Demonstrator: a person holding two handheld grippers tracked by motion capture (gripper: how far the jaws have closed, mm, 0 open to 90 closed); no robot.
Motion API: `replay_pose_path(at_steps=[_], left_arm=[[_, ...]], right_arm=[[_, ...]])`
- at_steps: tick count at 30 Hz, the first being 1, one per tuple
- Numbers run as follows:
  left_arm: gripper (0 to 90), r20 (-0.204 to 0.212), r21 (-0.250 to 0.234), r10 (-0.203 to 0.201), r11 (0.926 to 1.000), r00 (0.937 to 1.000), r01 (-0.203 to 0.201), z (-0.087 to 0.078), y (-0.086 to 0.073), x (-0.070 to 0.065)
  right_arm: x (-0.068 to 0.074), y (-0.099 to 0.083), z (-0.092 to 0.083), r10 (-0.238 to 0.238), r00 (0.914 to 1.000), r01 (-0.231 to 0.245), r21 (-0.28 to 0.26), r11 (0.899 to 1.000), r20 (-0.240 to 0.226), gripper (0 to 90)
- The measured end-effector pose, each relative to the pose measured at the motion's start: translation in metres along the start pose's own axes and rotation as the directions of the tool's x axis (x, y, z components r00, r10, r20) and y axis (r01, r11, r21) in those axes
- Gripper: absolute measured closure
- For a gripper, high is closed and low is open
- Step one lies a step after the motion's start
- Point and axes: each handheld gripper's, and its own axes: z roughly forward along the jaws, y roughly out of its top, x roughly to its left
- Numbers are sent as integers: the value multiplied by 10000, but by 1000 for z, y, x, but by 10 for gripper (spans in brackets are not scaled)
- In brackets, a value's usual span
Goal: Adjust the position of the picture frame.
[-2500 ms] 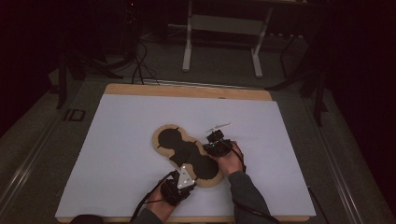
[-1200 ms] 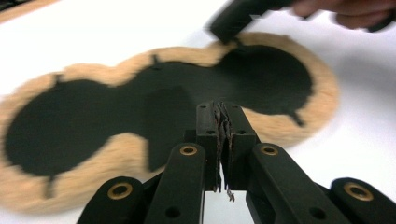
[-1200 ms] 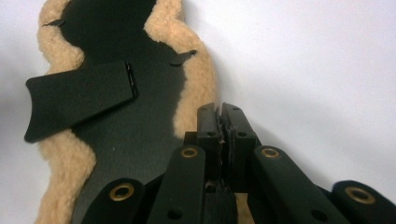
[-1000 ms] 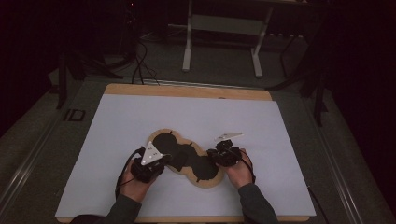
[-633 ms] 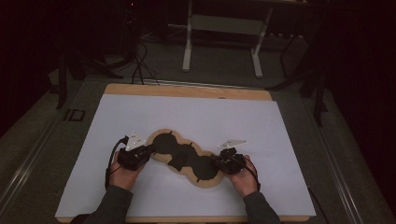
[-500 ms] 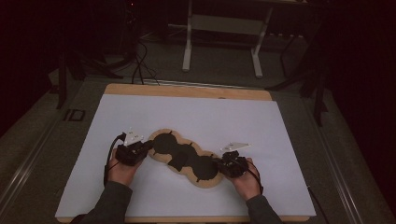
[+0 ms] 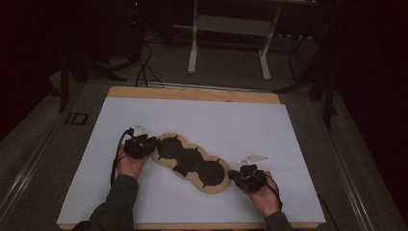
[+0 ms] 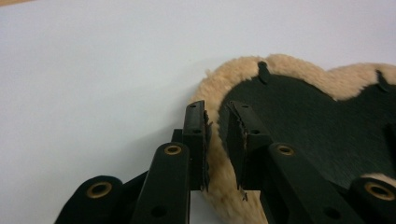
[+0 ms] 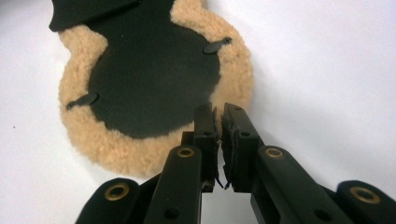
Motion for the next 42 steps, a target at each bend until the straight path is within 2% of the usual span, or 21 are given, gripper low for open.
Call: replay_pose_path(at_steps=[3,6,11,14,18,23,29,34,35,36,42], left_arm=[[806,-216,175,86,9998,9997,-82,6,4,-1],[818,-240,371,57,9993,9997,-48,11,6,1],[820,-242,330,-77,9994,9997,85,17,9,2],[820,-211,326,-134,9994,9997,141,18,10,2],[800,-238,408,55,9992,9997,-45,20,12,2],[790,-124,504,-15,9987,9999,21,22,13,4],[806,-160,603,121,9981,9998,-111,22,14,3],[811,-200,604,79,9982,9998,-67,22,14,2],[820,-146,604,84,9981,9999,-75,21,14,3],[900,-163,596,59,9982,9998,-49,21,13,3],[900,-342,619,210,9979,9992,-188,20,14,-1]], right_arm=[[0,-4,0,-19,10000,17,147,9999,75,819],[-1,-8,-1,120,9999,-121,253,9996,55,809],[-2,-12,-3,208,9998,-207,267,9994,-37,796],[-1,-14,-4,198,9998,-196,280,9994,-78,786],[0,-19,-7,271,9995,-265,357,9990,-172,773],[0,-22,-7,304,9991,-292,420,9987,-290,764],[2,-23,-4,250,9985,-215,728,9971,-480,749],[6,-24,-3,152,9973,-85,922,9957,-717,731],[7,-24,-2,121,9969,-44,980,9952,-783,725],[8,-25,-1,33,9965,53,1031,9947,-838,721],[10,-25,1,24,9961,72,1092,9940,-878,718]])
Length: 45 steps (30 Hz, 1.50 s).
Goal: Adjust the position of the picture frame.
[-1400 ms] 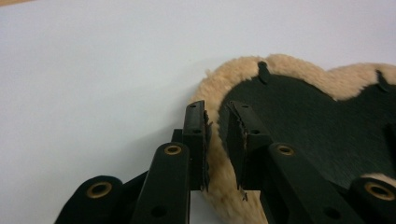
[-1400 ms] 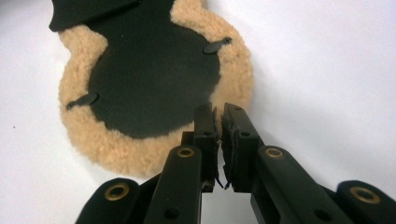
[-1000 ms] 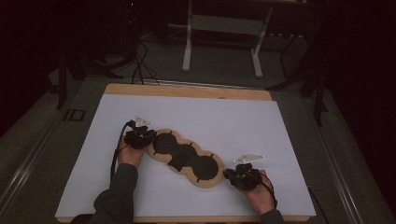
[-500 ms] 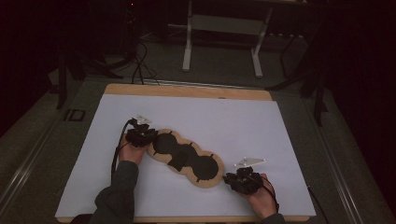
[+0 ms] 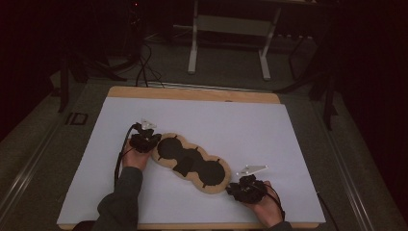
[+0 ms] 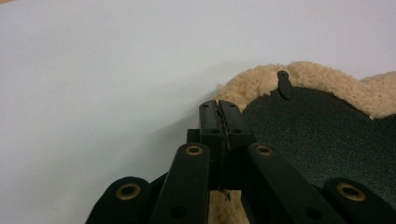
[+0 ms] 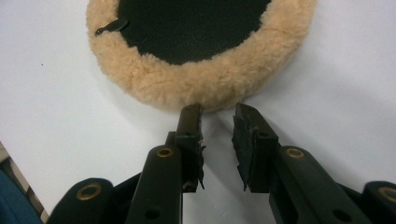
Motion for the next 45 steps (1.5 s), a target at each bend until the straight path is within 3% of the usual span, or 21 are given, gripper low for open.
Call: replay_pose_path(at_steps=[5,9,14,16,20,28,45], left_arm=[[896,-34,-178,218,9996,9998,-219,-1,1,1],[899,-513,-570,-27,9984,9987,-2,-2,3,5],[900,-621,-34,-84,10000,9980,82,8,7,11],[900,-340,155,-140,9998,9993,145,12,8,12],[900,-179,381,-123,9992,9998,130,19,8,13],[900,165,625,-343,9975,9993,332,18,5,16],[900,387,320,-106,9994,9992,94,1,-17,11]], right_arm=[[-1,0,0,14,10000,-14,-9,10000,-23,718],[-1,0,0,20,10000,-20,-10,10000,-21,716],[-1,0,0,46,10000,-46,-21,10000,-23,716],[-1,0,0,63,10000,-63,-22,10000,-31,718],[-1,0,0,93,10000,-93,-26,10000,-36,718],[-2,1,0,142,9999,-142,-30,9999,26,724],[-11,-2,-3,707,9968,-701,-169,9974,371,737]])
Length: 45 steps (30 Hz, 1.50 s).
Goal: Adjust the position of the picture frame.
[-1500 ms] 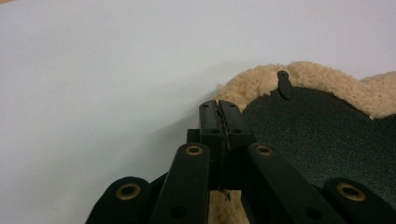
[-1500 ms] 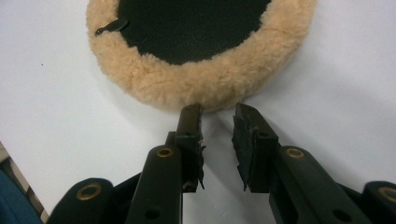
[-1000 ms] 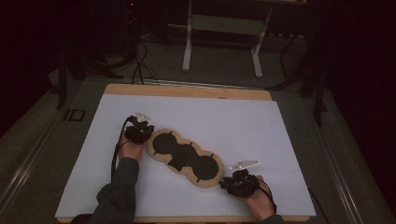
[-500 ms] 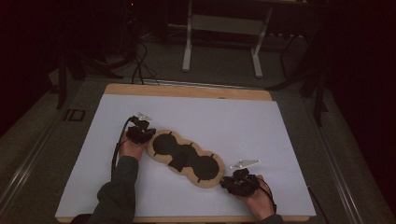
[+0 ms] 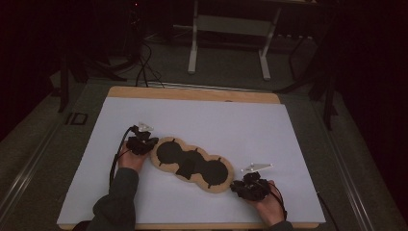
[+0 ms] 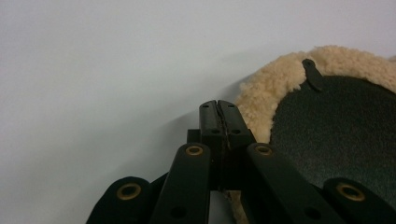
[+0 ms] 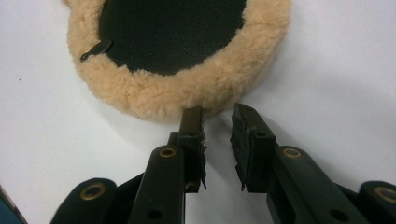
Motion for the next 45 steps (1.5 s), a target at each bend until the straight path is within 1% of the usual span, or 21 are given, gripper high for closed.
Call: replay_pose_path(at_steps=[4,6,8,10,13,16,19,20,22,23,25,30,31,33,38,39,42,45], left_arm=[[900,-66,-69,65,10000,10000,-66,-4,-5,-2],[900,-105,-129,63,9999,9999,-64,-7,-8,-2],[900,-192,-223,33,9997,9998,-37,-11,-11,-2],[899,-397,-97,78,9999,9992,-82,-13,-13,-2],[899,-214,52,37,10000,9998,-36,-13,-18,-2],[900,-52,102,-30,9999,10000,31,-14,-19,0],[900,-25,323,-130,9994,9999,131,-16,-20,-1],[900,45,507,-151,9986,9999,149,-17,-21,-1],[900,140,515,-150,9986,9998,143,-20,-23,-1],[900,167,537,-178,9984,9997,169,-21,-24,-2],[900,-2,627,-42,9980,10000,42,-23,-25,-6],[900,-221,721,6,9974,9998,10,-25,-26,-11],[900,-238,737,-49,9973,9997,66,-26,-26,-13],[900,-304,789,33,9969,9995,-9,-27,-27,-15],[900,-271,817,-3,9967,9996,25,-30,-30,-19],[900,-250,859,-90,9962,9996,111,-31,-30,-21],[900,-276,915,9,9958,9996,16,-33,-32,-27],[900,-269,913,-34,9958,9996,58,-35,-34,-30]], right_arm=[[0,-1,-1,20,9999,-20,-18,10000,105,739],[-1,-1,-2,85,9999,-85,-59,9999,85,738],[-1,-1,-1,95,9999,-94,-78,9999,75,738],[-1,-1,-1,111,9999,-110,-65,9999,69,738],[-1,-1,-1,101,9999,-100,-70,9999,77,738],[-1,-1,-1,115,9999,-114,-76,9999,76,738],[-2,-1,-1,100,9999,-100,-67,9999,73,738],[-2,-1,-1,109,9999,-109,-66,9999,66,738],[-3,-1,-1,117,9999,-117,-70,9999,76,738],[-3,-1,-1,128,9999,-128,-64,9999,95,738],[-4,-1,-1,159,9999,-158,-54,9999,69,739],[-7,0,-1,255,9995,-254,-99,9996,186,739],[-8,0,-1,332,9993,-330,-111,9994,183,739],[-10,0,-1,404,9989,-400,-133,9991,245,740],[-15,1,-2,611,9973,-602,-237,9979,406,744],[-16,1,-2,632,9971,-622,-242,9978,434,744],[-20,1,-3,663,9955,-645,-275,9975,682,744],[-23,1,-4,807,9941,-784,-339,9963,721,746]])
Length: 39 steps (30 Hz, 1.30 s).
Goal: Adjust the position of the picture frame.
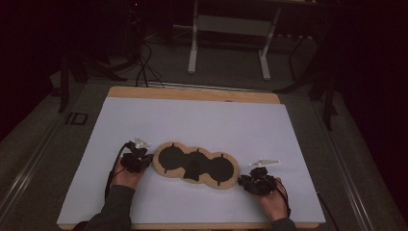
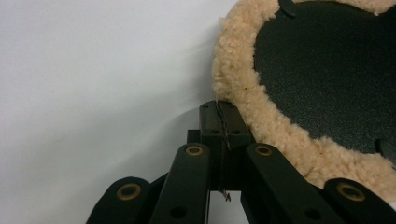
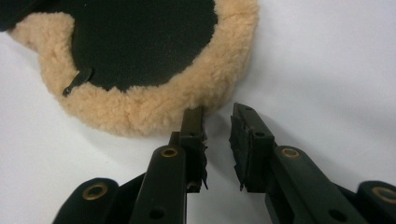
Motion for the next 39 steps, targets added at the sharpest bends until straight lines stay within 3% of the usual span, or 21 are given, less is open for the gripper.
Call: replay_pose_path(at_steps=[23,39], left_arm=[[900,313,-127,-26,9999,9995,30,-6,-10,-7],[900,265,-120,-102,9999,9996,105,-8,-12,-10]], right_arm=[[-13,5,3,388,9990,-381,-299,9988,220,769],[-21,11,5,576,9983,-577,-135,9982,-55,770]])
